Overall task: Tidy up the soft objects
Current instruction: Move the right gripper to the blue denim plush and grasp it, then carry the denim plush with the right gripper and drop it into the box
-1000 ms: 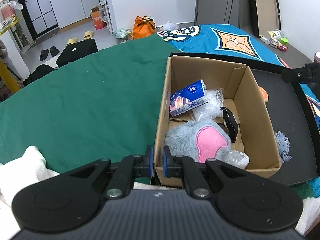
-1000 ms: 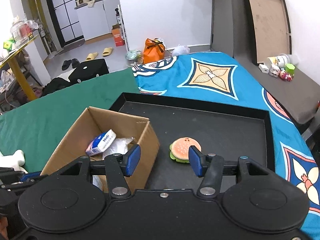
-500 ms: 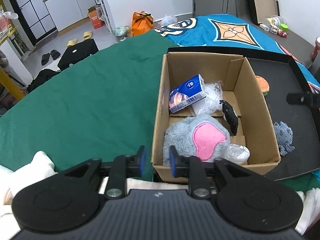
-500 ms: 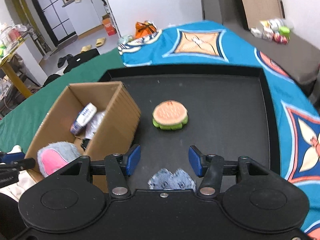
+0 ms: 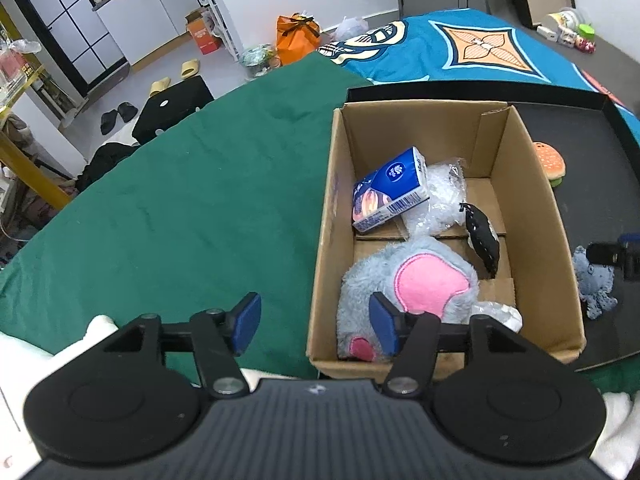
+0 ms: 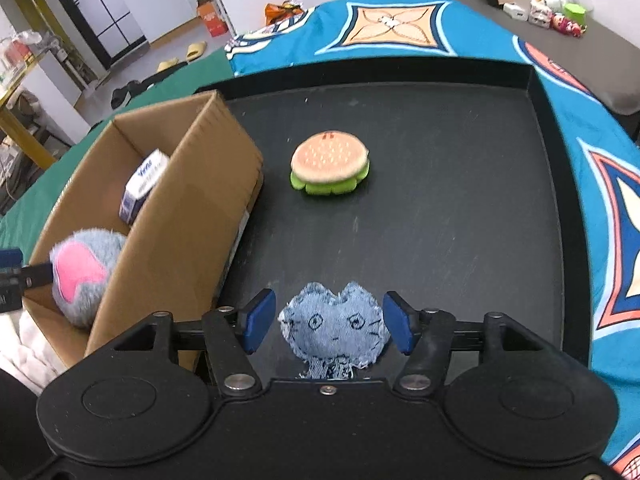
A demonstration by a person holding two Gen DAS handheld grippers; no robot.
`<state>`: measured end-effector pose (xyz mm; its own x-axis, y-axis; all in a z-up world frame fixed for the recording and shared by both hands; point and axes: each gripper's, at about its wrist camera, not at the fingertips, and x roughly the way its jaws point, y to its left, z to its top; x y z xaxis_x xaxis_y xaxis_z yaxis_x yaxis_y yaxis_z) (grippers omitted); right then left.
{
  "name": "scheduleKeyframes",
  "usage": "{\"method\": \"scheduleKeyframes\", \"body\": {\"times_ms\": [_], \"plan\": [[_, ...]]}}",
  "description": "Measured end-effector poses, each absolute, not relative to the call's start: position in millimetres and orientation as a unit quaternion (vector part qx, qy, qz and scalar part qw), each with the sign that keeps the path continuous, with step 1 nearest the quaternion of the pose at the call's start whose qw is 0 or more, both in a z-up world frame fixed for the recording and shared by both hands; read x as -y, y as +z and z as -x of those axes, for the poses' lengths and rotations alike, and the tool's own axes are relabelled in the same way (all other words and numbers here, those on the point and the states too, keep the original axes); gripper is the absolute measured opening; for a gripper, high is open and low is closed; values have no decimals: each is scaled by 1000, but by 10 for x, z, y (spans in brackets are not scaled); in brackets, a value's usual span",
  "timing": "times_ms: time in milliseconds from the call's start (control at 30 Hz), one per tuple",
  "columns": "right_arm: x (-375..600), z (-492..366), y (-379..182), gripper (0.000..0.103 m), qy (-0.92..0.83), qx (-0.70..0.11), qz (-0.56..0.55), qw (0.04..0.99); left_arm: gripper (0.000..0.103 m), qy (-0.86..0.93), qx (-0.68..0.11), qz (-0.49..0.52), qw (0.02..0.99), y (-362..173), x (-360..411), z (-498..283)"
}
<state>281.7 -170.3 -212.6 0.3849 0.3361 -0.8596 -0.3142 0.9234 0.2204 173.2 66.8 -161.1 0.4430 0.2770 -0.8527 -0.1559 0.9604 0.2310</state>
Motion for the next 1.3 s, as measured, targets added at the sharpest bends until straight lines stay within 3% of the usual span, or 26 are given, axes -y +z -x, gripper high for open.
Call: {"method": "scheduleKeyframes", "body": {"times_ms": [133, 433, 600, 833, 867, 1300], "plan": [[1704, -2837, -2144, 62, 196, -522, -9, 830, 66, 141, -513, -69, 844, -1597, -639, -1801], [1748, -2892, -2293, 62, 192, -532, 13, 824, 68, 165, -519, -82, 835, -1582, -576, -1922], [1751, -2847, -2265, 39, 194, -523, 36, 829, 68, 174, -523, -87, 830, -1577, -539, -1970], [1826, -2869, -2132, 18, 196, -504, 18, 841, 68, 174, -524, -100, 828, -1540, -478, -1972], [1839, -2868, -2118, 7, 196, -503, 17, 841, 68, 174, -524, -103, 827, -1536, -470, -1967], [2029, -2891, -1942, 7, 194, -487, -38, 851, 68, 166, -514, -104, 835, -1399, -406, -1841]]}}
